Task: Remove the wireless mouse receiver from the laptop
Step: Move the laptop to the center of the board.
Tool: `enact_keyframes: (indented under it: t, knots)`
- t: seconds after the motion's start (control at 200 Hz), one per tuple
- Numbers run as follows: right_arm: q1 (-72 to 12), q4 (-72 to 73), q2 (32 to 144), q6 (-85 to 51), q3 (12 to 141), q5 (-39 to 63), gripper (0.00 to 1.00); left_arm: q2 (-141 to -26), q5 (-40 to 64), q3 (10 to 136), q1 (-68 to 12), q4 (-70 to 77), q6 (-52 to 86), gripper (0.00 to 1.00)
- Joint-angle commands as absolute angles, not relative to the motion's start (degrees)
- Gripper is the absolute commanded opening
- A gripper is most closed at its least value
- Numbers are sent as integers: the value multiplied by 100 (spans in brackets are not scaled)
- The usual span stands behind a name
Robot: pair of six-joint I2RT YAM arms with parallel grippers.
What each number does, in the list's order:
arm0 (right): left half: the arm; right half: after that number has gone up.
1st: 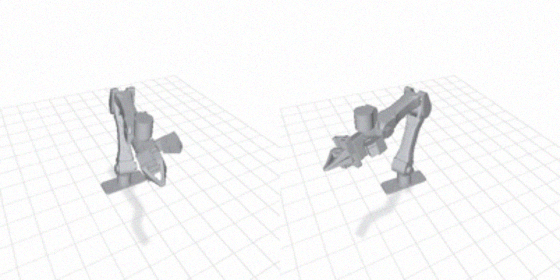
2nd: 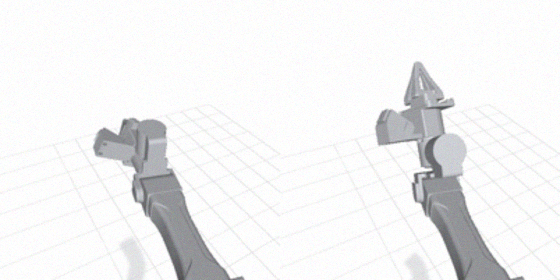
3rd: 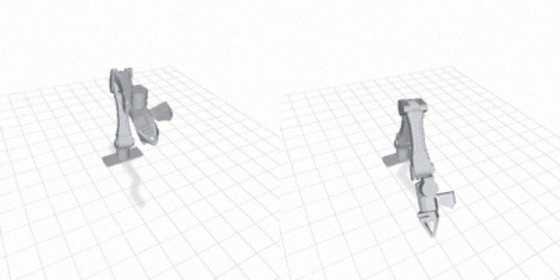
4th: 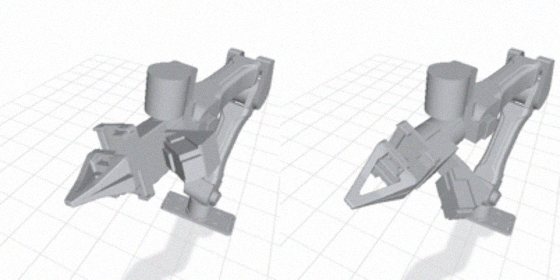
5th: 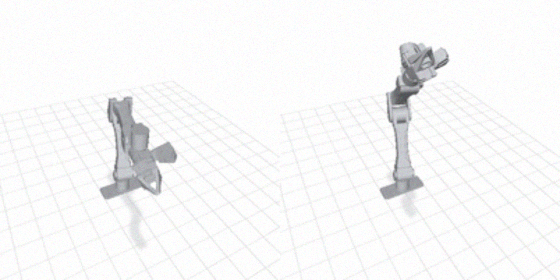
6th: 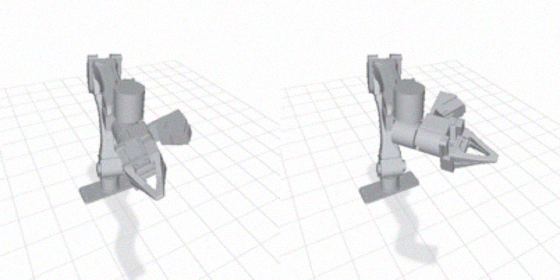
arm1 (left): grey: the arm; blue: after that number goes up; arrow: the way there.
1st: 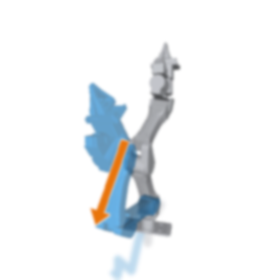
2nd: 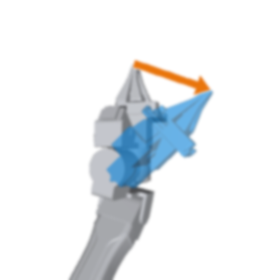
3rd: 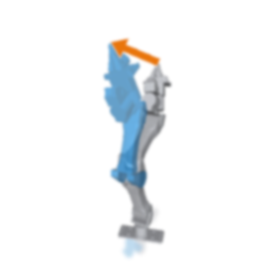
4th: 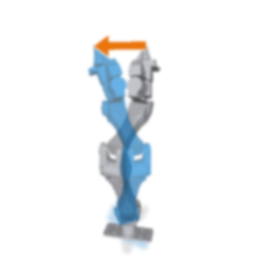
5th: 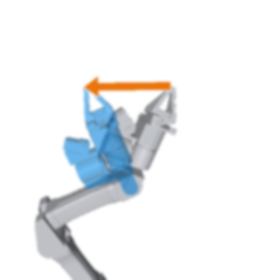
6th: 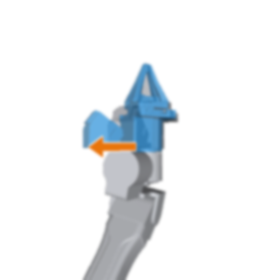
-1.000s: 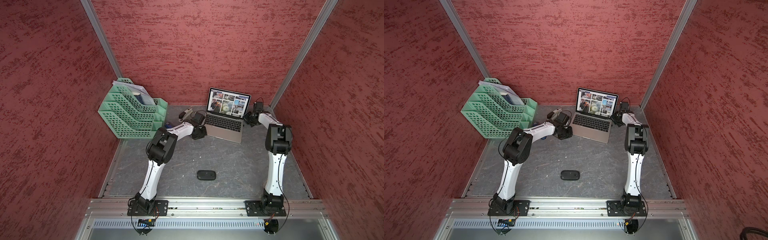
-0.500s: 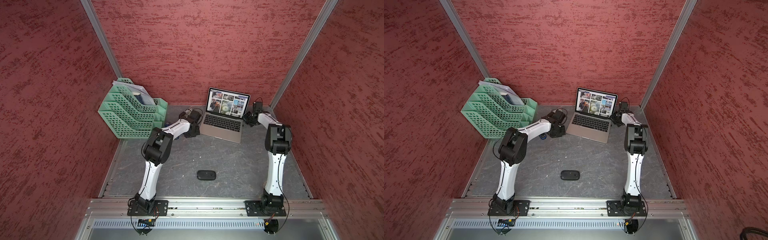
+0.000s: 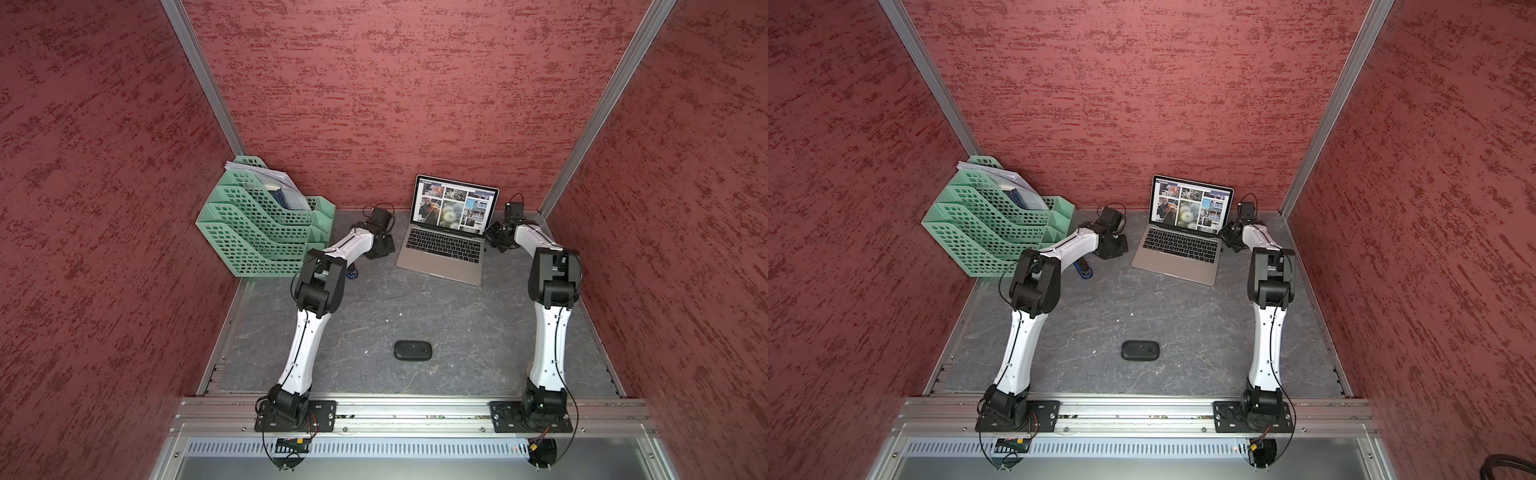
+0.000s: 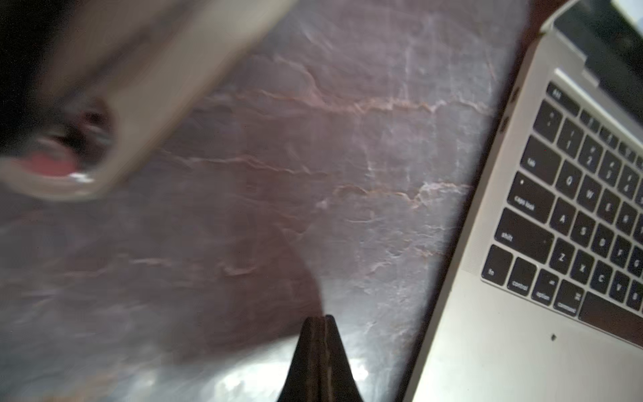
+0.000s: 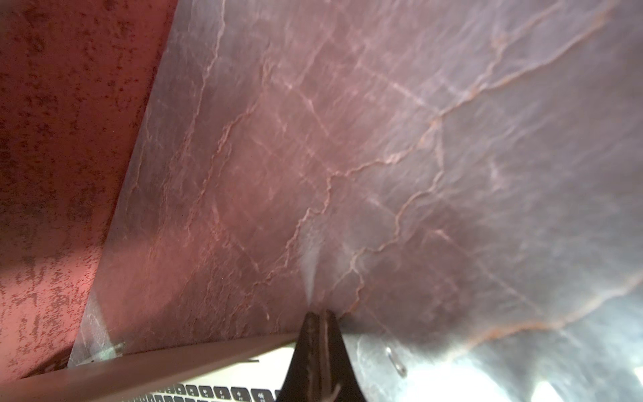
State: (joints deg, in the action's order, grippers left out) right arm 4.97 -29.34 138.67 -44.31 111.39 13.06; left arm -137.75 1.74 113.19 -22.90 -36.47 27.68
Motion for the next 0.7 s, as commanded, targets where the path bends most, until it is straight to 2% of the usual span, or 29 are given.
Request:
enact_keyframes:
  t: [0.0, 0.235, 0.411, 0.696]
  knots:
    - [336, -3246, 14177, -4326, 11162, 1579, 0, -14033, 594, 11444, -2422, -3514, 2836, 0]
    - [284, -3279, 14303, -4274, 11287, 1783, 0, -14081, 695, 11184, -2452, -3404, 2932, 0]
    - [86, -3743, 14606, -4016, 11939, 1857, 0, -13985, 783, 10937, -2528, -3359, 2938, 0]
    - [-249, -3964, 14827, -3918, 12320, 1951, 0, -13439, 785, 10037, -2628, -3202, 2927, 0]
